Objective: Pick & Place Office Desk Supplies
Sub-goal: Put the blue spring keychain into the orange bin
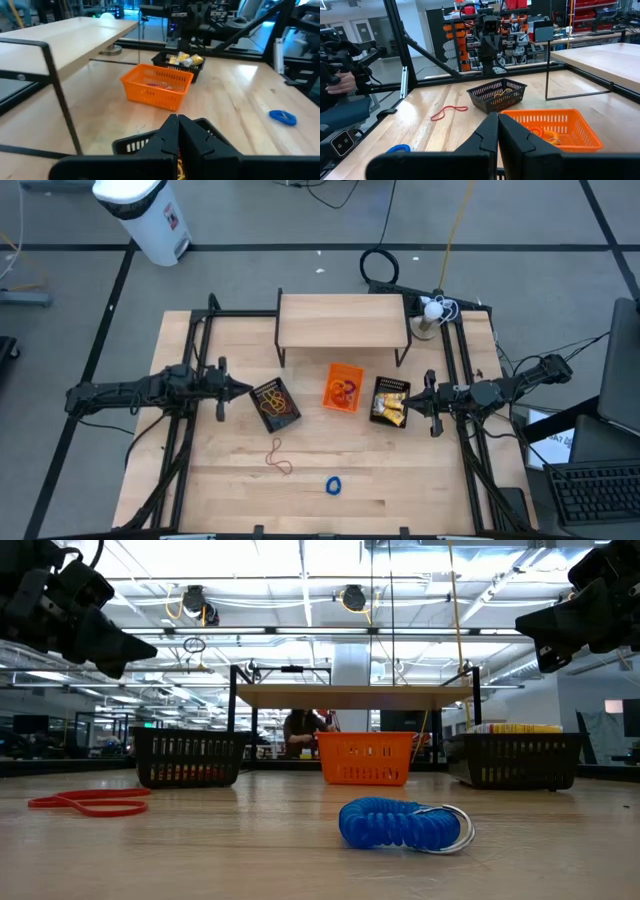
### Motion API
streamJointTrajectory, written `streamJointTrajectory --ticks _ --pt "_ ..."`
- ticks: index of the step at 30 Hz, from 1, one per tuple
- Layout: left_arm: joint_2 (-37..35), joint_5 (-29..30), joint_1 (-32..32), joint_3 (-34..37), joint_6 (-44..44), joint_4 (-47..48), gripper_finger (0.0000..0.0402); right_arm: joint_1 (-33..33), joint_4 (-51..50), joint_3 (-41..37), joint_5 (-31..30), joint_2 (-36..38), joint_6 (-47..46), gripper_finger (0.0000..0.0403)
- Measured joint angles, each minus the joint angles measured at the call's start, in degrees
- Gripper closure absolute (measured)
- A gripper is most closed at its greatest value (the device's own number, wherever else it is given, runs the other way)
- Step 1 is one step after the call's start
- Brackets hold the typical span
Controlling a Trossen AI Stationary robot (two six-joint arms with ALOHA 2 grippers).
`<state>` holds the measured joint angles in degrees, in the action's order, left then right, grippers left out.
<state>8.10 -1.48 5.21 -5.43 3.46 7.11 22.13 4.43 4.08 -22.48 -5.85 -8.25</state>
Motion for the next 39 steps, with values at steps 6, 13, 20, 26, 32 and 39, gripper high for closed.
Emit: streamJointTrajectory --ticks 6,13,20,26,32,39 --pt "0.83 -7.88 -0.21 -0.78 8.87 -3.26 0.04 -0.02 0.35 0.0 0.0 -0.02 -0.01 0.0399" --pt "12.09 1.45 -8.33 -12.52 10.18 4.06 0.04 -0.01 1.62 0.0 -0.02 0.0 -0.18 0.0399" --pt "30.42 14.5 -19.29 -23.81 9.79 9.31 0.0401 -0.01 1.4 0.0 0.0 0.0 -0.5 0.0399" --pt "32.04 22.56 -22.66 -25.88 3.74 6.04 0.0401 -0.02 0.87 0.0 0.19 0.0 -0.84 0.0399" --pt "21.23 23.51 -21.22 -20.67 0.73 1.83 0.04 0.0 1.4 0.0 2.93 -1.5 0.55 0.0399" --pt "10.53 18.86 -15.79 -10.33 4.13 0.7 0.04 0.73 10.78 2.64 -1.93 -14.83 4.91 0.0399"
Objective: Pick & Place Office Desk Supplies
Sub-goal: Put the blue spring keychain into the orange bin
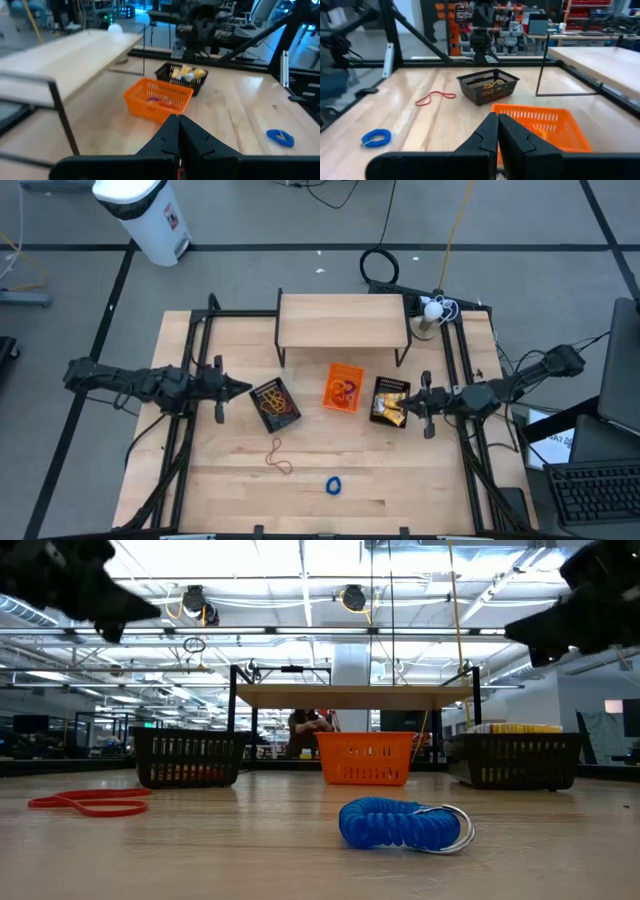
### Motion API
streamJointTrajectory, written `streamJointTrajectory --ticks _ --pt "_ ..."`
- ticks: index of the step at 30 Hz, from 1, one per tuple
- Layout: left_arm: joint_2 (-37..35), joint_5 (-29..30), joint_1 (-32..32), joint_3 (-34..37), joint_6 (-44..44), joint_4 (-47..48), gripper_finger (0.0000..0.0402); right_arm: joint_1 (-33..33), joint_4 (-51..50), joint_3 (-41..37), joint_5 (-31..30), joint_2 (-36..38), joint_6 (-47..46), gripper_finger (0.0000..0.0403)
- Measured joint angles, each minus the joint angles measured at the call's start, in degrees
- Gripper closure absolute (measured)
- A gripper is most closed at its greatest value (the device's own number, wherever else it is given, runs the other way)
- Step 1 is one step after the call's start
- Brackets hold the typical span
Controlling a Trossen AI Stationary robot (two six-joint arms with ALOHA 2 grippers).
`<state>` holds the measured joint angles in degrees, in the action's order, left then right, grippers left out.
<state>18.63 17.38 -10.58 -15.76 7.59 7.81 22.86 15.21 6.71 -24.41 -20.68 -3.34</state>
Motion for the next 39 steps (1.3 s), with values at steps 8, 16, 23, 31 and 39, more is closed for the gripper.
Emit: streamJointTrajectory --ticks 8,16,23,31,39 --pt "-2.84 -0.93 2.42 5.89 1.25 0.19 0.0386 3.97 -0.67 19.61 -2.37 -32.59 0.97 0.0396" --pt "-2.47 -1.0 2.41 6.02 3.7 -0.08 0.0381 5.39 -21.41 47.08 3.6 -61.98 -8.82 0.0295" --pt "-2.47 -0.99 2.41 6.02 3.44 -0.04 0.038 5.39 -23.29 58.31 5.39 -78.61 -8.07 0.0186" --pt "-2.47 -0.83 2.41 6.02 3.13 -0.68 0.038 5.23 -14.28 59.18 9.1 -87.32 -2.85 0.0175" --pt "-2.47 -0.82 2.41 6.02 3.08 -0.92 0.038 5.26 -9.42 59.22 14.25 -92.07 -3.05 0.0189"
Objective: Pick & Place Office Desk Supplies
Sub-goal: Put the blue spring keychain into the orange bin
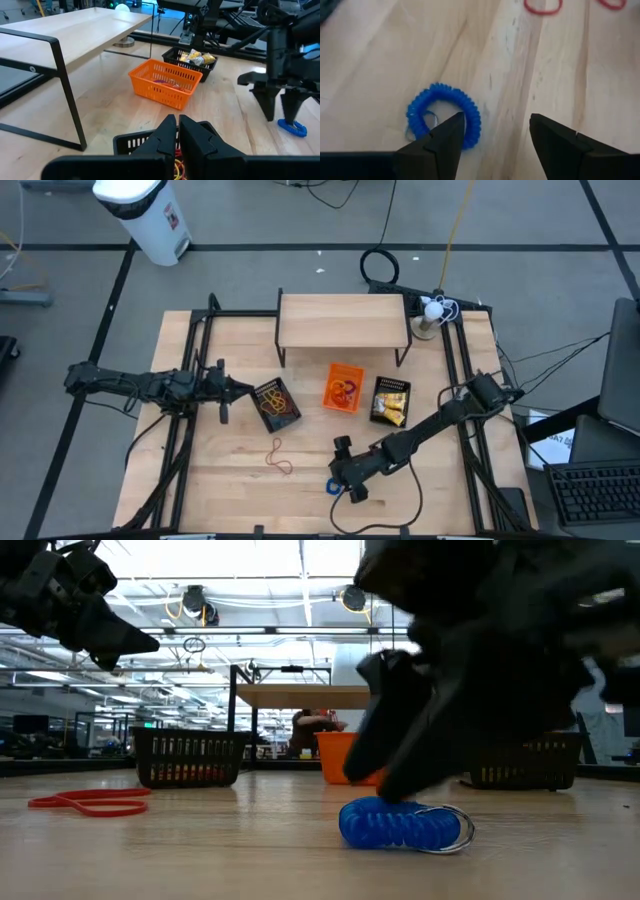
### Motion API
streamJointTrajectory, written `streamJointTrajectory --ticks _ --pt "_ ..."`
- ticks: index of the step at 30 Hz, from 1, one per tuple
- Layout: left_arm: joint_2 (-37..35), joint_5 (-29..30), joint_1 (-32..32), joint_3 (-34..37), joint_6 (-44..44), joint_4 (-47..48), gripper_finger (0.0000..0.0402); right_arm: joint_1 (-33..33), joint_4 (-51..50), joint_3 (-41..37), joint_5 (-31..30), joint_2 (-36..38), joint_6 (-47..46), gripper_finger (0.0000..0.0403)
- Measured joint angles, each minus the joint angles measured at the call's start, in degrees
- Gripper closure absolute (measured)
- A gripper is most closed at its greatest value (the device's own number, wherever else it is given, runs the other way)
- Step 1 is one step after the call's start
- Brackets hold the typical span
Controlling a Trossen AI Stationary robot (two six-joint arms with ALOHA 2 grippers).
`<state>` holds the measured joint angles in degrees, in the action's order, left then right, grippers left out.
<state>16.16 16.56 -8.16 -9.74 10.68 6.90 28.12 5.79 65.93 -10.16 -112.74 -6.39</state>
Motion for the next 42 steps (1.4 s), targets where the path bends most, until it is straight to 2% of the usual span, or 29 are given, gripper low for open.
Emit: streamJointTrajectory --ticks 8,12,15,19,24,25,29,32,36,39,42 --pt "0.0 0.02 0.0 -0.02 -1.11 -0.2 0.038 -0.37 -2.23 0.09 1.53 -1.73 -1.32 0.0193" --pt "0.0 0.02 0.0 -0.04 -1.41 -0.2 0.038 -0.86 -5.58 0.2 4.41 -1.66 -3.41 0.0205" --pt "0.0 0.02 0.0 -0.04 -1.51 -0.2 0.038 -0.76 -7.18 0.22 3.86 -1.62 -3.69 0.0219" --pt "0.0 0.0 0.0 -0.04 -1.51 -0.2 0.038 -0.79 -6.63 0.13 3.85 -1.62 -3.56 0.0258" --pt "0.0 -0.02 0.0 -0.04 -1.44 -0.2 0.038 -1.68 -7.09 0.07 4.85 -1.65 -3.39 0.0369" --pt "0.0 0.0 0.0 -0.04 -1.44 -0.2 0.038 -1.99 -7.2 0.07 5.24 -1.66 -3.39 0.0381" --pt "0.0 0.0 0.0 -0.04 -1.49 -0.18 0.038 -2.7 -5.32 -0.16 6.42 -0.66 -2.68 0.0378" --pt "0.0 0.0 0.0 -0.07 -1.51 0.42 0.038 -2.99 -1.29 -0.63 6.99 2.45 1.21 0.0388" --pt "0.01 0.0 0.0 -0.09 -1.77 0.47 0.038 -5.43 3.32 -1.43 10.35 12.24 5.98 0.0389" --pt "0.0 -0.02 0.0 -0.09 -1.55 0.54 0.038 -8.52 6.67 -6.17 12.26 21.28 6.95 0.0389" --pt "0.0 -0.04 0.0 -0.09 -1.55 0.74 0.038 -11.91 14.58 -13.27 15.64 31.66 5.49 0.0389"
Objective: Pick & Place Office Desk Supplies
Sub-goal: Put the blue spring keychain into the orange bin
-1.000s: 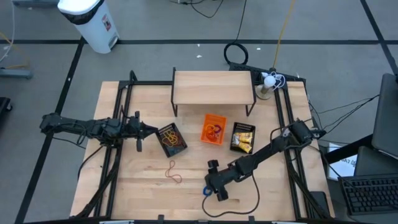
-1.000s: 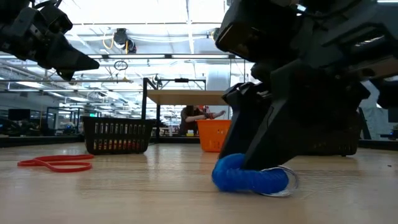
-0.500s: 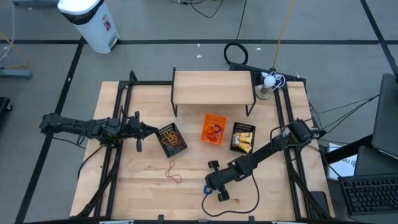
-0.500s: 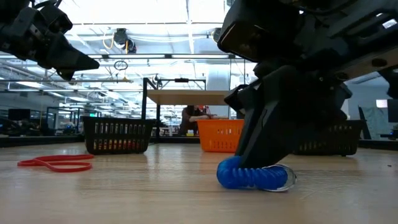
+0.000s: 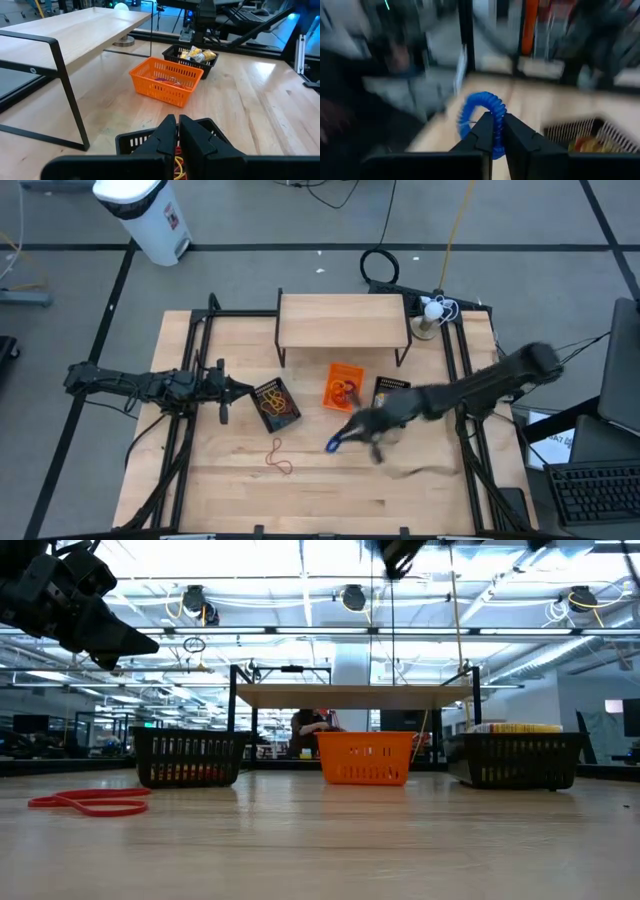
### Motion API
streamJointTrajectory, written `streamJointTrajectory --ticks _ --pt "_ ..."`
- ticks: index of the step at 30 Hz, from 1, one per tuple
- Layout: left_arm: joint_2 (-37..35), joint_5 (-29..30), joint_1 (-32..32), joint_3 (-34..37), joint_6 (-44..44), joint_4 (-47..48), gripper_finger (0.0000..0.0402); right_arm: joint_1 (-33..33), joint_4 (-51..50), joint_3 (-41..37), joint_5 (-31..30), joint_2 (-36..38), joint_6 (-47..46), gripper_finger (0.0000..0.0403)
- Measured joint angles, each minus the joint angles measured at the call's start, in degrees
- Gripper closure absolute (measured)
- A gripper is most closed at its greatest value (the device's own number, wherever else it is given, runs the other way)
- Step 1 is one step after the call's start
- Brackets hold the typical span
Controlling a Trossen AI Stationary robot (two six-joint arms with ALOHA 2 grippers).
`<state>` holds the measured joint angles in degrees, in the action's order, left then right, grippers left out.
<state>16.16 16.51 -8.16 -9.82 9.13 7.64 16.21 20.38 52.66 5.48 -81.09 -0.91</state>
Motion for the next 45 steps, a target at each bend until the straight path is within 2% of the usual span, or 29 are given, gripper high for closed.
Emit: streamJointTrajectory --ticks 4,11,15,22,27,36,41,45 --pt "0.0 0.03 0.0 0.0 -0.93 -0.11 0.038 -2.63 7.82 -11.63 0.38 15.87 -2.8 0.0389" --pt "0.0 0.03 0.0 0.0 -1.23 -0.18 0.038 -3.39 15.98 -29.28 -3.82 39.69 -5.38 0.0389" --pt "0.0 0.04 0.0 0.0 -0.86 -0.24 0.038 -3.12 18.05 -36.35 -5.23 48.5 -5.92 0.0389" --pt "0.0 0.04 0.0 0.0 -0.44 -0.23 0.038 -3.12 18.56 -44.87 -10.15 58.14 -6.77 0.039" --pt "0.0 0.04 0.0 0.0 -0.43 -0.22 0.038 -3.13 18.53 -46.35 -10.19 60.51 -6.71 0.039" --pt "0.0 0.04 0.0 0.0 0.04 -0.22 0.038 -2.98 17.23 -43.64 -9.99 58.86 -5.94 0.039" --pt "0.0 0.06 -0.01 0.0 -0.02 -0.95 0.038 -2.96 8.52 -34.68 -11.54 51.42 -5.92 0.039" --pt "0.0 0.09 -0.01 0.0 -1.14 -2.7 0.038 -2.98 -7.14 -21.41 -16.24 39.36 -6.97 0.039"
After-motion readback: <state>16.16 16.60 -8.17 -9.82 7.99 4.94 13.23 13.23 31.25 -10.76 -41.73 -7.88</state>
